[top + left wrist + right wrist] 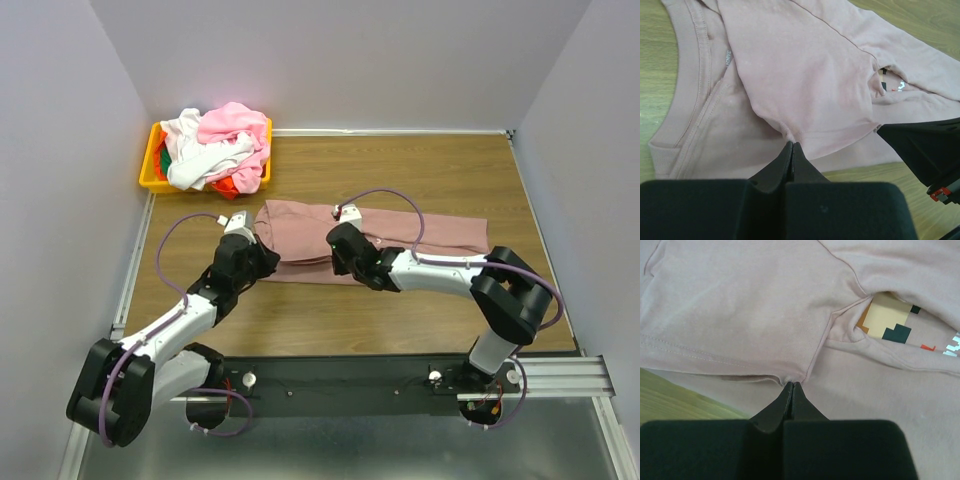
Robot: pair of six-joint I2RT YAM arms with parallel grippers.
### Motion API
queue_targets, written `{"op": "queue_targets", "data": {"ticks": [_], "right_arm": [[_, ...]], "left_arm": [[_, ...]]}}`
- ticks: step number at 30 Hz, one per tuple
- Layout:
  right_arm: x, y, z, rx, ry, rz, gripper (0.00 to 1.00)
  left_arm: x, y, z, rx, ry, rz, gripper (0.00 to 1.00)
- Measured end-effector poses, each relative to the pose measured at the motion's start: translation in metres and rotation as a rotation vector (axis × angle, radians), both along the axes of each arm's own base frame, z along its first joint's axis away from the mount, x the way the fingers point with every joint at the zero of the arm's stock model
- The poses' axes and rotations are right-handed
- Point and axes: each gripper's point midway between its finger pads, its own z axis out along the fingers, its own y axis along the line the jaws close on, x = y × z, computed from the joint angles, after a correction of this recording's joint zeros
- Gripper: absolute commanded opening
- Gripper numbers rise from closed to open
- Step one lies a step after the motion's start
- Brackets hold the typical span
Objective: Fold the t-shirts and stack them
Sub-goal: Fold the tshirt
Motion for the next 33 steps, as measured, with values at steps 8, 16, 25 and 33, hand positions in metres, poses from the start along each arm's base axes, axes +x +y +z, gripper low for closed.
{"op": "queue_targets", "data": {"ticks": [8,16,25,33], "right_arm": [[-0.005,-0.001,-0.005,-0.003,0.012,0.004,0.44],[-0.003,-0.004,0.013,0.016,-0.021,-0.008,0.61],[0.043,-0.046,0.021,-0.016,-0.061,-0.129,0.61],[0.098,-0.112,0.01,-0.038,-0.05,-0.291,0.61]], "left_arm": [[-0.004,0.005,-0.014,0.024,0.043,0.029,0.6],[0.013,0.008,0.01,0.045,-0.001,0.063,0.71],[0.063,-0.02,0.038,0.027,-0.09,0.015,0.7],[0.079,-0.053,0.002,0.007,-0.04,-0.082,0.7]]}}
